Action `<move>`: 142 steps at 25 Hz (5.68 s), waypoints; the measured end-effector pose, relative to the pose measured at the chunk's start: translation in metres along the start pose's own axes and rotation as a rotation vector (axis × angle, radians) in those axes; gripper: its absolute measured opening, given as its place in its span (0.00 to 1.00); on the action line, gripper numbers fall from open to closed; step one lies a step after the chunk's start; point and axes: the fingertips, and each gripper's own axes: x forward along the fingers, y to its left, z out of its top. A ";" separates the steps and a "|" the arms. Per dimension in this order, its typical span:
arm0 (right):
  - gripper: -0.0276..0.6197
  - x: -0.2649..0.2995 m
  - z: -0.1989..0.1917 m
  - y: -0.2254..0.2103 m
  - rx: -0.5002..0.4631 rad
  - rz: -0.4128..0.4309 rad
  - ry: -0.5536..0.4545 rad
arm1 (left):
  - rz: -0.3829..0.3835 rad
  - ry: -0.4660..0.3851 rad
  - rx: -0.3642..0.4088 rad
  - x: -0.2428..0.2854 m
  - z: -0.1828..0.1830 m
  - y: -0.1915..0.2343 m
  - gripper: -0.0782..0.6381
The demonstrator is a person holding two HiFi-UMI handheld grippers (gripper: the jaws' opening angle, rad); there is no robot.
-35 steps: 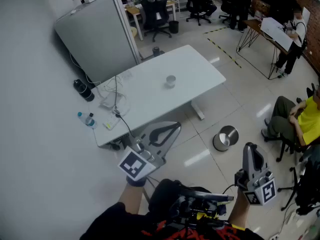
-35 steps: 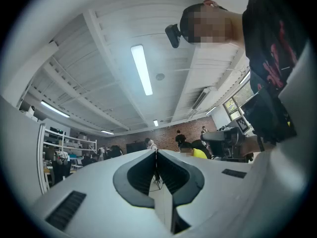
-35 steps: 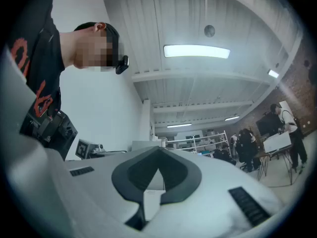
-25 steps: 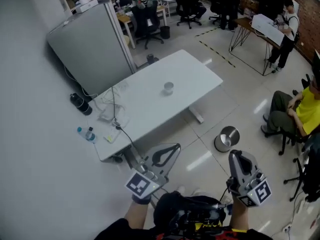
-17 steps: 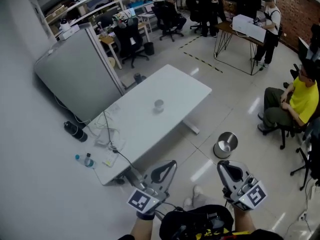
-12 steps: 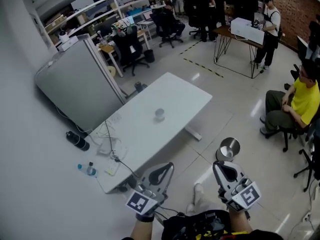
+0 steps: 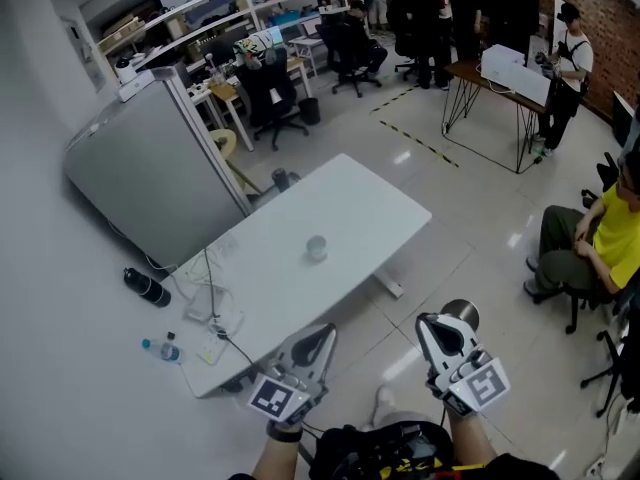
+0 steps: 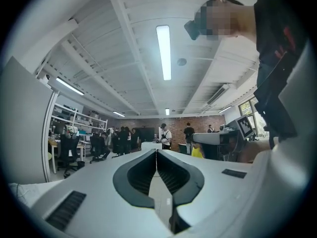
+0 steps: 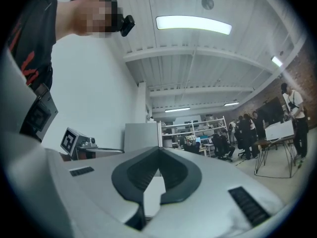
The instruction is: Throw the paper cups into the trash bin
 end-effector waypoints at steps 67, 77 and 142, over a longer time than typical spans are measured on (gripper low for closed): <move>0.10 0.392 -0.067 -0.054 -0.066 0.335 0.100 | 0.229 0.059 -0.111 0.084 -0.037 0.343 0.11; 0.33 0.374 -0.127 -0.059 0.000 0.310 0.211 | 0.233 0.062 -0.156 0.077 -0.048 0.340 0.11; 0.56 0.317 -0.170 -0.140 0.008 -0.073 0.360 | -0.200 0.129 -0.237 0.156 -0.079 0.261 0.11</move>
